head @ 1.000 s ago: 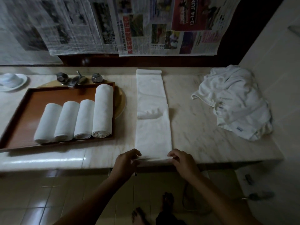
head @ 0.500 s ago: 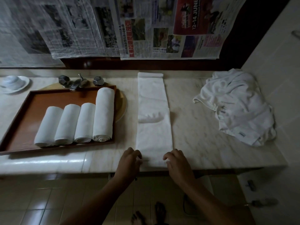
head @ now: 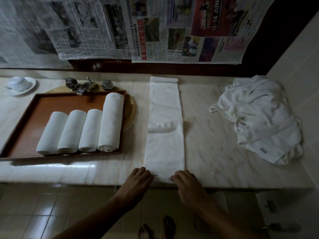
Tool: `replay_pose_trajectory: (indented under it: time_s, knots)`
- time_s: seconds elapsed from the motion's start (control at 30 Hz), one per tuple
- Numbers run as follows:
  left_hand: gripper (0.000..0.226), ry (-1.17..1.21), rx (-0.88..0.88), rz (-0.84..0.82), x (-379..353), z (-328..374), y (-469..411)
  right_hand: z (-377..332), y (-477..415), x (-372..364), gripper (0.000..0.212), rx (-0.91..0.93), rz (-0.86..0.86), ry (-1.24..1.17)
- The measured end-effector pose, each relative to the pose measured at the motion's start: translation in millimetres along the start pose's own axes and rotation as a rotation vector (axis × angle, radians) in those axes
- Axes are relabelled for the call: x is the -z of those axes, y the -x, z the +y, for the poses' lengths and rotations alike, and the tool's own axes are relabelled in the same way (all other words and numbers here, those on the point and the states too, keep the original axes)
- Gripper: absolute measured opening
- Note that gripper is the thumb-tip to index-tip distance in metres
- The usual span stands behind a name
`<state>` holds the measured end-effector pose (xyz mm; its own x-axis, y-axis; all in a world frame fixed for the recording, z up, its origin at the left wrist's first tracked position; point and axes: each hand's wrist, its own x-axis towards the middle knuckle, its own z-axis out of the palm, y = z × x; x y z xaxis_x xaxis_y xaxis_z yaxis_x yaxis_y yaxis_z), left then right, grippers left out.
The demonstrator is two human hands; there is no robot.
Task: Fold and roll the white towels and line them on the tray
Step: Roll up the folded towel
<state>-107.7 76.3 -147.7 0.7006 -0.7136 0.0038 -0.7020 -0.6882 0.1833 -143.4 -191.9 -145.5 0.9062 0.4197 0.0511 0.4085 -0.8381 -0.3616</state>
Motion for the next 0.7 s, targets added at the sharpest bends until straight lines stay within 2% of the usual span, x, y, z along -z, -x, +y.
replay_pose_trajectory:
  time_s: [0.23,0.37,0.53,0.7]
  knots:
    - [0.056,0.007,0.04,-0.091,3,-4,-1,8,-3,7,0.041,0.06,0.002,0.017]
    - [0.036,0.115,0.103,0.008,10,0,0,11,-4,11,0.037,-0.028,-0.033,-0.053]
    - [0.019,0.411,0.375,0.083,25,6,-2,18,-7,23,0.032,-0.194,-0.07,-0.279]
    - [0.018,0.665,0.604,0.037,39,-4,-7,22,-8,27,0.028,-0.411,-0.068,-0.438]
